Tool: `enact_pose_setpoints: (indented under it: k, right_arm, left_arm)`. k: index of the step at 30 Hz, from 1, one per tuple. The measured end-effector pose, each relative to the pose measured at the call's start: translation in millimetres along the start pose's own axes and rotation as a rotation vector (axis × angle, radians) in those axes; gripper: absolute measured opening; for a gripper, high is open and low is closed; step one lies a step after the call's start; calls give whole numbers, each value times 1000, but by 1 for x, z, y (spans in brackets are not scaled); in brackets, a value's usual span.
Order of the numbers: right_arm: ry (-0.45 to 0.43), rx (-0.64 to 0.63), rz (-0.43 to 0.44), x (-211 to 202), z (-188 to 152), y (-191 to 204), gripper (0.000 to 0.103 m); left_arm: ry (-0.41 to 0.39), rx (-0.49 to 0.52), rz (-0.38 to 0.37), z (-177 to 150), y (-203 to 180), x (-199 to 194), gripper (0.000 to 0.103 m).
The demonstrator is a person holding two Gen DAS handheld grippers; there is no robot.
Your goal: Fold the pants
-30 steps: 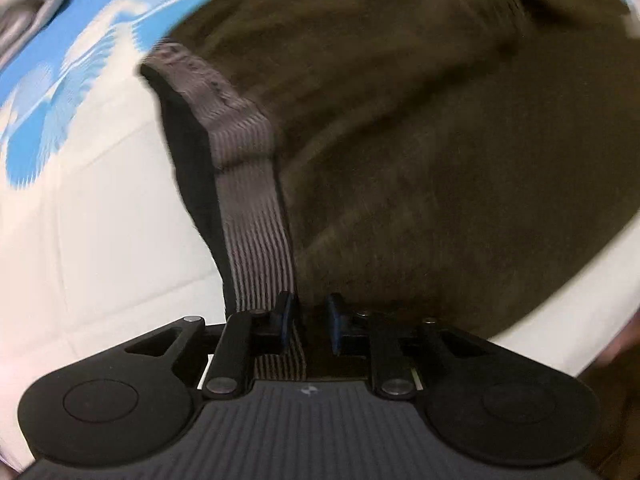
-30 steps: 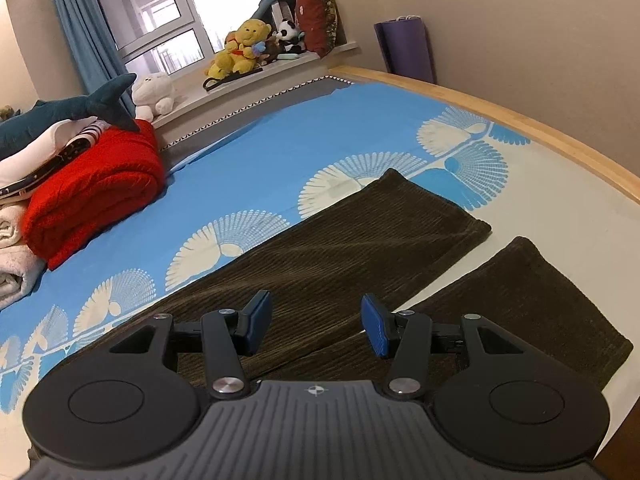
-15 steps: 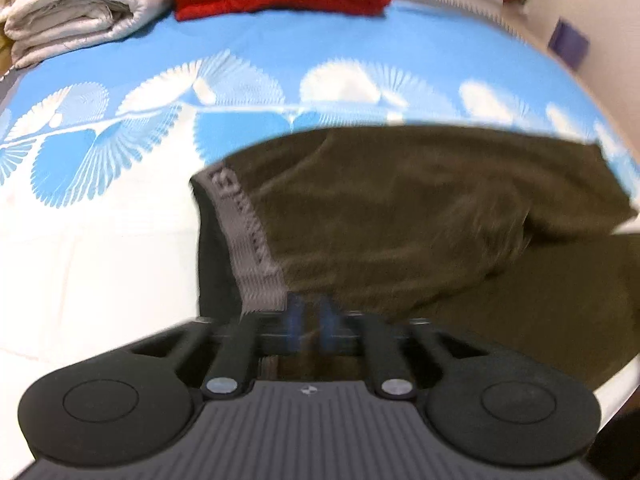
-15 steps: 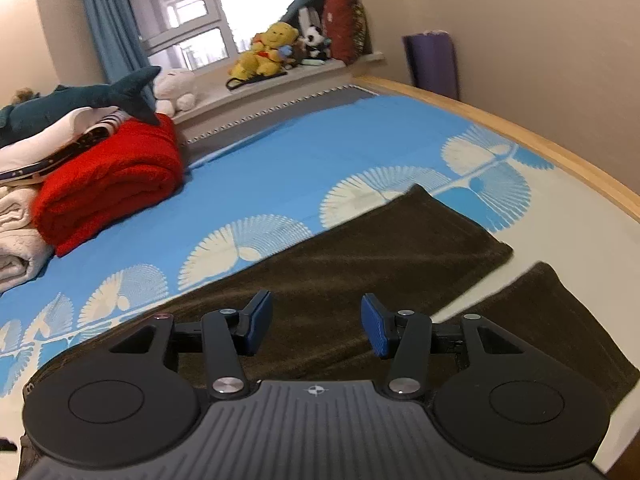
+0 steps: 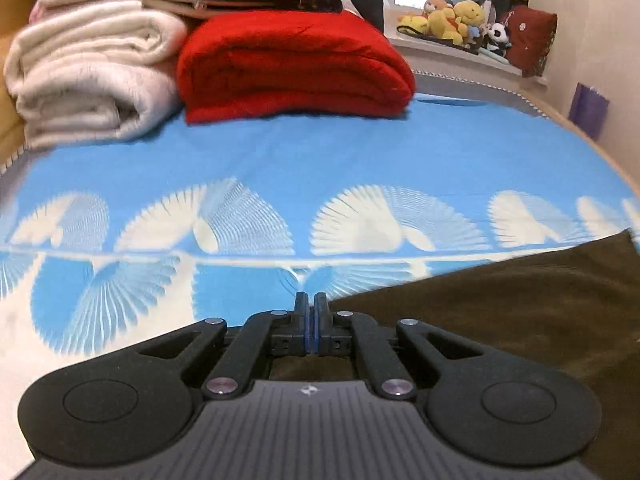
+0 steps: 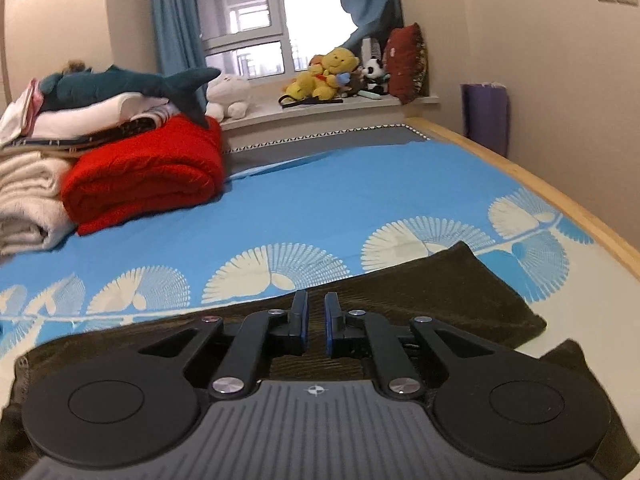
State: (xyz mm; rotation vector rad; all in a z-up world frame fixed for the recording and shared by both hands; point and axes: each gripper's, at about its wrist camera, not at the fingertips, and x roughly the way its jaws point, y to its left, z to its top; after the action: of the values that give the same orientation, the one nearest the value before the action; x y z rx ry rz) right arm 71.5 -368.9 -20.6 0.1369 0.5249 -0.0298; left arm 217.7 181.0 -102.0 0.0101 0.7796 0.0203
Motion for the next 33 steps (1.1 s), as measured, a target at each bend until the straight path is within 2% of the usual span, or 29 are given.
enact_pose_setpoints:
  k: [2, 4, 6, 8, 10, 16, 20, 22, 24, 26, 28, 33]
  right_arm:
    - [-19, -39, -3, 0, -1, 4, 31]
    - [-44, -90, -11, 0, -2, 7, 39]
    - [-68, -145, -25, 0, -4, 9, 43]
    - [-74, -169, -30, 1, -5, 9, 45]
    - [-72, -161, -17, 3, -4, 6, 49]
    - [-39, -115, -20, 15, 1, 0, 50]
    - [-17, -78, -33, 23, 2, -3, 50]
    - [-18, -73, -39, 25, 2, -3, 50]
    - [-16, -71, -38, 25, 1, -4, 50]
    - [-12, -77, -40, 25, 0, -3, 50]
    - [-15, -90, -48, 25, 0, -1, 50]
    - [-26, -91, -66, 21, 1, -2, 50]
  left_arm:
    - [45, -56, 4, -13, 10, 29, 4]
    - [123, -80, -4, -24, 15, 56, 5]
    - [116, -12, 15, -25, 13, 71, 17]
    - [63, 26, 22, -24, 13, 78, 52]
    - [52, 28, 2, -23, 15, 89, 60]
    - [69, 106, 27, -34, 22, 125, 60]
    - [97, 71, -44, -34, 27, 133, 60]
    - [128, 84, -82, -34, 24, 135, 59]
    - [143, 125, -83, -36, 18, 135, 52]
    - [148, 147, -101, -32, 13, 130, 13]
    - [143, 179, -77, -25, 6, 123, 5]
    - [113, 233, -27, -14, -16, 80, 3]
